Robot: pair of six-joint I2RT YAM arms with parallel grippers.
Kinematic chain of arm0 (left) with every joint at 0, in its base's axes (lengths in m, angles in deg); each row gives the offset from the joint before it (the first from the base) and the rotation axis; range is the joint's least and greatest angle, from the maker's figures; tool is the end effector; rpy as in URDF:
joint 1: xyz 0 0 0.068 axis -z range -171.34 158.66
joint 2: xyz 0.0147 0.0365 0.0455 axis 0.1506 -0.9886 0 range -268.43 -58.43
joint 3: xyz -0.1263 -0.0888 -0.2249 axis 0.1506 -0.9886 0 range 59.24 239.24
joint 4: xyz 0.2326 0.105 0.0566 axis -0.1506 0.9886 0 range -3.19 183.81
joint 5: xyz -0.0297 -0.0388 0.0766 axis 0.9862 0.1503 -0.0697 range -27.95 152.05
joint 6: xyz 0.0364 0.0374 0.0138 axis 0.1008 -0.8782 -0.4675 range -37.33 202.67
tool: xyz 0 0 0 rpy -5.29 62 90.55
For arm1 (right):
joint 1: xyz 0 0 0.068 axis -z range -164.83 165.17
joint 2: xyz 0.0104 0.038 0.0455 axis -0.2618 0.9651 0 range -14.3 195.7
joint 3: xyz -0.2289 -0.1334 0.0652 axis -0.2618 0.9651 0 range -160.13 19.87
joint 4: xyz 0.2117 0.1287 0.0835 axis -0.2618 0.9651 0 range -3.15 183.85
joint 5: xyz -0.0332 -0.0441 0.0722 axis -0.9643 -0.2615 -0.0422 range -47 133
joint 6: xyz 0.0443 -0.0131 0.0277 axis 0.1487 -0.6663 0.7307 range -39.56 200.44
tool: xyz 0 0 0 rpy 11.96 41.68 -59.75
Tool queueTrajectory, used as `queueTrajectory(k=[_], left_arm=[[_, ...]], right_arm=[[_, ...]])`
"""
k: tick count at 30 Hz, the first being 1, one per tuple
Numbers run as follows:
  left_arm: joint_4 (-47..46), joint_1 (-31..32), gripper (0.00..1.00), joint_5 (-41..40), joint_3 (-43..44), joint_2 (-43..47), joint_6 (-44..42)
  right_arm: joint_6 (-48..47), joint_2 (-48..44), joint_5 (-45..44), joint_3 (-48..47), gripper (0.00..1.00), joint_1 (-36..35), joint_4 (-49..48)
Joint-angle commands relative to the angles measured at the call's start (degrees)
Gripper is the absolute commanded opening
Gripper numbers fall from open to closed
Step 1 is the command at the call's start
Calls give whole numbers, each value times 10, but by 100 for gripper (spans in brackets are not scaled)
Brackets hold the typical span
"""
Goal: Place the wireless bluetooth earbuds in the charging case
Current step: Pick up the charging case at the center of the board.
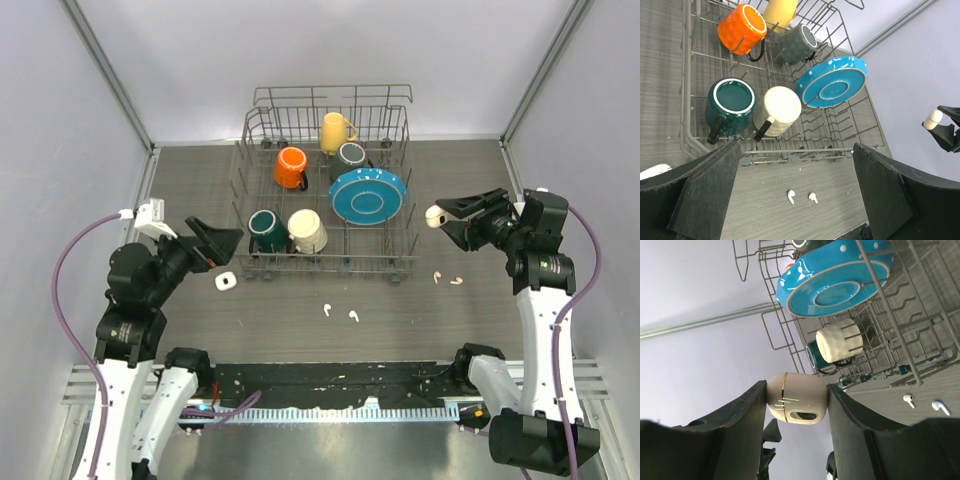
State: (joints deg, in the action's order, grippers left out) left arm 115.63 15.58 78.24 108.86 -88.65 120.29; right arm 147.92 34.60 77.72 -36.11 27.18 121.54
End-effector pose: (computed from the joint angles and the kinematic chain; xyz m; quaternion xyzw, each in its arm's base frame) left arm 0.1077 -0.0230 0.3666 -0.1121 0.7523 -0.3421 0.5518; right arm 0.1740 -0.0162 0.3544 0.4031 0.7266 0.4560 0.3187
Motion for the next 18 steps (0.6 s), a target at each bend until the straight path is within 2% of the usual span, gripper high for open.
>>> queueTrajectory(k=[1,2,4,5,6,8,9,13,18], left_arm=[[-45,46,100,-67,-4,-32,-4],[-45,66,100,-94,0,-44,-11],[-43,162,100,-156,22,-88,-32],[-44,203,100,-256,31,-103,-38],[-44,281,100,-299,41,-120,-42],[-49,349,100,-414,67,-156,-48],[-53,401,100,-440,72,-166,-48],[-167,493,100,-476,51,-197,-41],[-324,582,100,-514,10,-231,-64]], right_arm=[[13,1,39,-23,1,-19,-28],[17,7,50,-21,1,-26,-42],[22,27,54,-19,1,-49,-53],[20,32,41,-22,1,-80,-55],[21,35,28,-25,1,-98,-57],[36,35,-11,-25,1,-142,-61],[48,29,-25,-11,1,-150,-73],[155,-7,-54,54,1,-175,-171],[173,-14,-68,71,1,-200,-184]])
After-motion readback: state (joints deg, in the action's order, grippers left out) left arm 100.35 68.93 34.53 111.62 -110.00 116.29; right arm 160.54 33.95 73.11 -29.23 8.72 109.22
